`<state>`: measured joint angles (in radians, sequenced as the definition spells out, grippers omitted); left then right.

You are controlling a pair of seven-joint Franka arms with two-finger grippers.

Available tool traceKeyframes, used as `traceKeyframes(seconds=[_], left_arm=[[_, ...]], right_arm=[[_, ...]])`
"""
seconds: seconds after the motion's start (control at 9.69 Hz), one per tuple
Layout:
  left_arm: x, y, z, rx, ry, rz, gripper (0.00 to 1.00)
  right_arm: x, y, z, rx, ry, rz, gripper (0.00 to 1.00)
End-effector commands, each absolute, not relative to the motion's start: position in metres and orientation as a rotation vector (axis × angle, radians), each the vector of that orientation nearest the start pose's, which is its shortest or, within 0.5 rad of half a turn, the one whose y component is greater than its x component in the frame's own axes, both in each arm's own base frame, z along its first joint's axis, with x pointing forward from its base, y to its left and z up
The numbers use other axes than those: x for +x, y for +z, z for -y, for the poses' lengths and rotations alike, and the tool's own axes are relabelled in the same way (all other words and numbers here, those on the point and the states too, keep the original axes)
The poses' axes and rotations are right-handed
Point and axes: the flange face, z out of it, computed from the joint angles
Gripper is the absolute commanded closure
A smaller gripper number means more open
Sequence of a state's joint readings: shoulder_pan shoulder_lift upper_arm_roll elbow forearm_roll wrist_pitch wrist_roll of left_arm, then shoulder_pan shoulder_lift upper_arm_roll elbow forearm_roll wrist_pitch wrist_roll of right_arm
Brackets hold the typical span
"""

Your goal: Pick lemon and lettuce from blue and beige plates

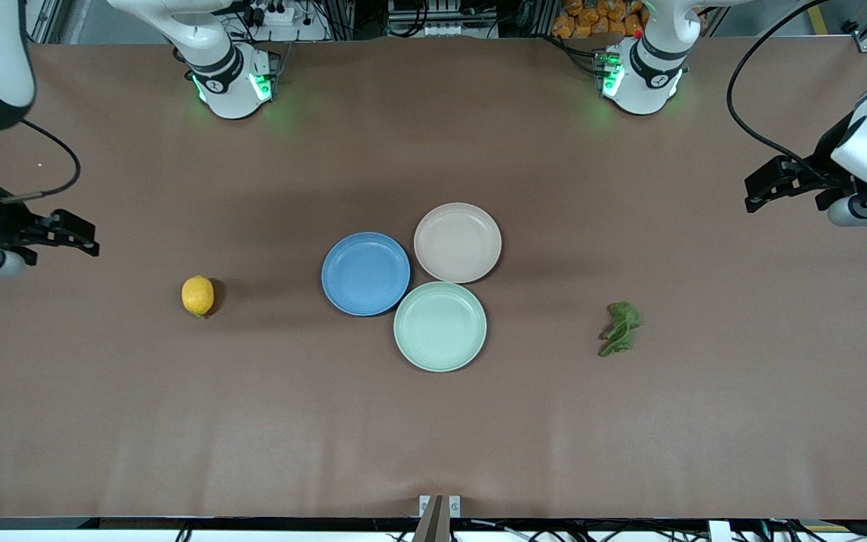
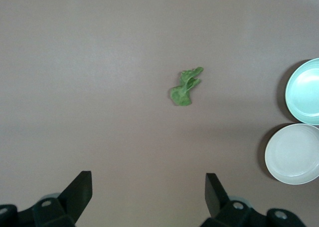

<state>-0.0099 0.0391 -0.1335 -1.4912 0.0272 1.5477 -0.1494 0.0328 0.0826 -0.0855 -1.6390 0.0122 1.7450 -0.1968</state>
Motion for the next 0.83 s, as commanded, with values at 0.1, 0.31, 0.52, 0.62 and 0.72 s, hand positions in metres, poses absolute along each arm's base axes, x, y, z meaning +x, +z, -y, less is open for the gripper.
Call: traceKeyframes(seconds=[0.1,0.31,0.52,0.62,0.72], left_arm=[[0.550,0.654,0.078,-3.108,-0.074,-0.049,0.00],[0.547,0.655,0.077,-3.111,-0.052,-0.073,0.00],[0.546,0.654,0.077,-3.110,-0.040,-0.071,0.00],[0.546,0.653,0.076,-3.110,-0.035,-0.068,0.00],[0.546,0.652,0.077,-3.116,-0.029,-0.069,0.00]], right_arm=[[0.583,0.601,0.028,-3.145,-0.007,0.119,0.00],[0.573,0.617,0.028,-3.134,0.016,0.096,0.00],[0.564,0.628,0.026,-3.130,0.020,0.085,0.00],[0.563,0.628,0.027,-3.128,0.022,0.082,0.00],[0.561,0.633,0.026,-3.128,0.011,0.082,0.00]])
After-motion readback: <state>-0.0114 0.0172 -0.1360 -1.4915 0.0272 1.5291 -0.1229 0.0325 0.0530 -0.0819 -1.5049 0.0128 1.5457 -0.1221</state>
